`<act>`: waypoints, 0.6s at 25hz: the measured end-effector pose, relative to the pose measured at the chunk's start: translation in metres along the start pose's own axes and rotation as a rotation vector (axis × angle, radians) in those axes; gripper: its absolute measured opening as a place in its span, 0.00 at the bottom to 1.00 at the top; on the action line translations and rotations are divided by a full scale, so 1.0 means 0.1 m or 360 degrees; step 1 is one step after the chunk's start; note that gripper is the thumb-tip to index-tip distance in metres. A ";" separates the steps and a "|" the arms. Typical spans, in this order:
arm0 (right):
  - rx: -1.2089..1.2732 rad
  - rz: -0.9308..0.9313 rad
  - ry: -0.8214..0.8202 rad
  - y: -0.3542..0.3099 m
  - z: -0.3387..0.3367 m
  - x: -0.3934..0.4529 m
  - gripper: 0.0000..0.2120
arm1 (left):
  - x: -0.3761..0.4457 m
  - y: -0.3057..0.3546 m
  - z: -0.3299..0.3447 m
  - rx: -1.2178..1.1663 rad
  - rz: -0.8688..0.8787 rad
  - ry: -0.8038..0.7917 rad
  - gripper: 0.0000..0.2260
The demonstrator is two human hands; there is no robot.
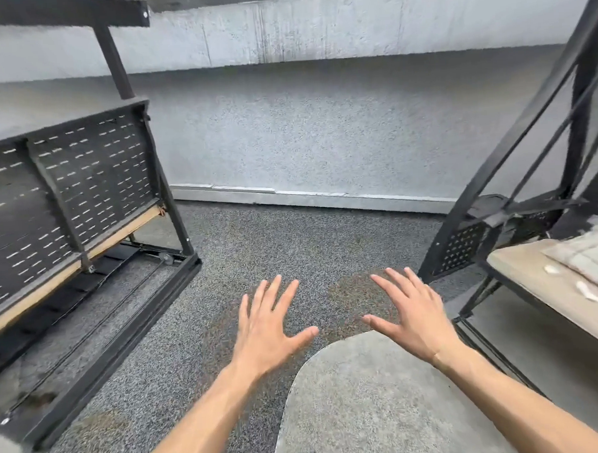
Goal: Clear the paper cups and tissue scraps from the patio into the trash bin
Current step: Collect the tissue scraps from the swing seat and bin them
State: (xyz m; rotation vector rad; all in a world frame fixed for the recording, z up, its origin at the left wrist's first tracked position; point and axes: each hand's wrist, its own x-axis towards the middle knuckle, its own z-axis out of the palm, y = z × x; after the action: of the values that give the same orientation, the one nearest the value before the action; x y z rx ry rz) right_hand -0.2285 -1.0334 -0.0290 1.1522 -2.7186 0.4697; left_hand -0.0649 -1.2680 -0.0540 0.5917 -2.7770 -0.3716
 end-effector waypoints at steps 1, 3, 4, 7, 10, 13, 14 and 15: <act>-0.0023 0.0063 0.0019 0.27 -0.11 0.00 0.39 | 0.19 0.22 0.08 0.0009 0.0058 -0.0007 0.39; -0.0076 0.0165 0.0049 0.71 -0.30 -0.06 0.39 | 0.51 0.61 0.25 0.0020 0.0160 -0.0024 0.40; -0.0102 0.0212 0.0065 0.93 -0.38 -0.10 0.39 | 0.67 0.82 0.34 0.0012 0.0205 -0.0031 0.40; -0.0164 0.0397 0.0106 1.53 -0.63 -0.19 0.38 | 1.12 1.44 0.56 -0.0031 0.0380 -0.0055 0.40; -0.0188 0.0613 0.0126 2.02 -0.78 -0.33 0.37 | 1.49 1.97 0.77 -0.0094 0.0550 -0.0072 0.40; -0.0221 0.0795 0.0108 2.43 -0.85 -0.49 0.37 | 1.82 2.44 1.03 -0.0145 0.0721 -0.0116 0.40; -0.0249 0.0856 0.0099 2.56 -0.87 -0.54 0.37 | 1.92 2.59 1.13 -0.0166 0.0765 -0.0135 0.40; -0.0280 0.0920 0.0095 2.68 -0.89 -0.58 0.37 | 2.02 2.72 1.23 -0.0192 0.0810 -0.0157 0.40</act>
State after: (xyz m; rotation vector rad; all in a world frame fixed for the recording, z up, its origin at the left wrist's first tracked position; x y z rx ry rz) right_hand -0.3797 -0.7886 -0.0212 0.2907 -2.9354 0.3091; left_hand -0.3781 -1.0910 -0.0422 -0.1696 -2.8367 -0.4540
